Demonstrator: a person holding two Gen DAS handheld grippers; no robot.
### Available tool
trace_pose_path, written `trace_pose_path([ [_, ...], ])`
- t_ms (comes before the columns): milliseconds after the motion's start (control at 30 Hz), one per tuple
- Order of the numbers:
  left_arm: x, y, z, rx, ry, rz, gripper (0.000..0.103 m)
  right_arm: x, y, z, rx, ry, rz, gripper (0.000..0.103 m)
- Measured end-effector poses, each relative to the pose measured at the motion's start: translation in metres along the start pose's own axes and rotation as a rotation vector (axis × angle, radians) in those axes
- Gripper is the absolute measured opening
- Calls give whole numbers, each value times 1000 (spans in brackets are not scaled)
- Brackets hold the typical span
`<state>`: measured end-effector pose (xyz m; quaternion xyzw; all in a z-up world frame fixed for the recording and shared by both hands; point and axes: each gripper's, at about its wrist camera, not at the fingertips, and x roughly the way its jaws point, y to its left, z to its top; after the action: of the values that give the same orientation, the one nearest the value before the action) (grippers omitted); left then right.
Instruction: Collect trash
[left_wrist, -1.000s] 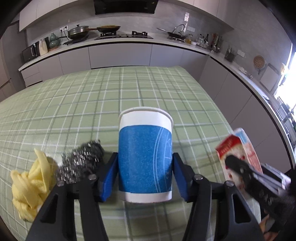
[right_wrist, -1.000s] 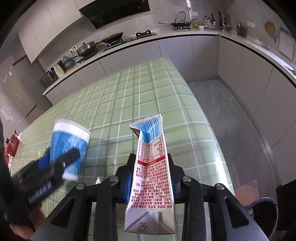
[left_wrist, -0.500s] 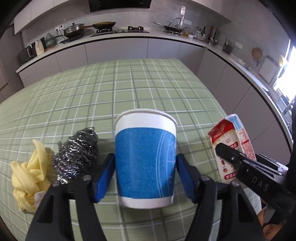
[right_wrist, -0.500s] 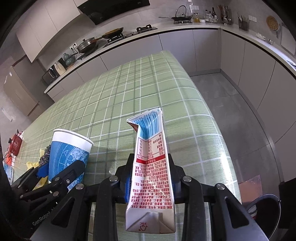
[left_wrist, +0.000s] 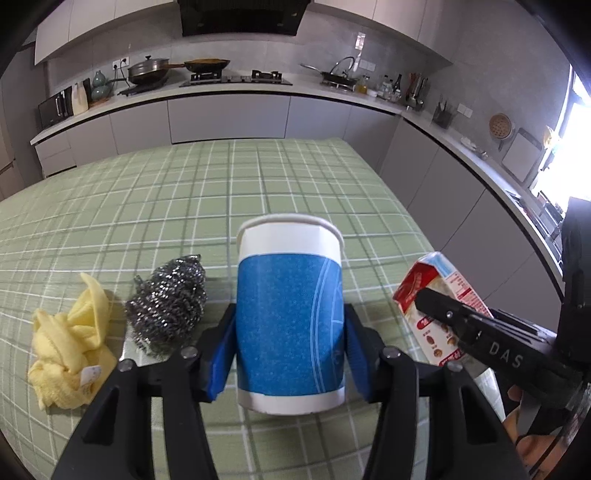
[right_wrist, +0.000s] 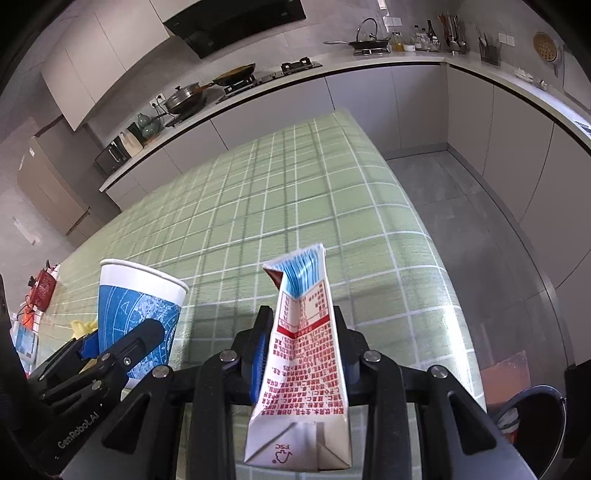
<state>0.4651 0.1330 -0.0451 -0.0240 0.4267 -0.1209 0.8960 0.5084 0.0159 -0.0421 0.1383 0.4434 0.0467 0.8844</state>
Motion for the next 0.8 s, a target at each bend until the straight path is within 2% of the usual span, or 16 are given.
trace_pose_path([
  [133, -11, -4, -7, 5, 2, 5, 54, -6, 0, -9, -3, 18, 4, 32],
  [333, -17, -9, -20, 9, 14, 22, 54, 0, -9, -25, 15, 104, 1, 35],
  [533, -26, -11, -28, 0, 2, 38, 54, -5, -4, -33, -11, 97, 12, 33],
  [800, -38, -20, -41, -27, -25, 67, 54, -40, -12, -42, -4, 42, 105, 33],
])
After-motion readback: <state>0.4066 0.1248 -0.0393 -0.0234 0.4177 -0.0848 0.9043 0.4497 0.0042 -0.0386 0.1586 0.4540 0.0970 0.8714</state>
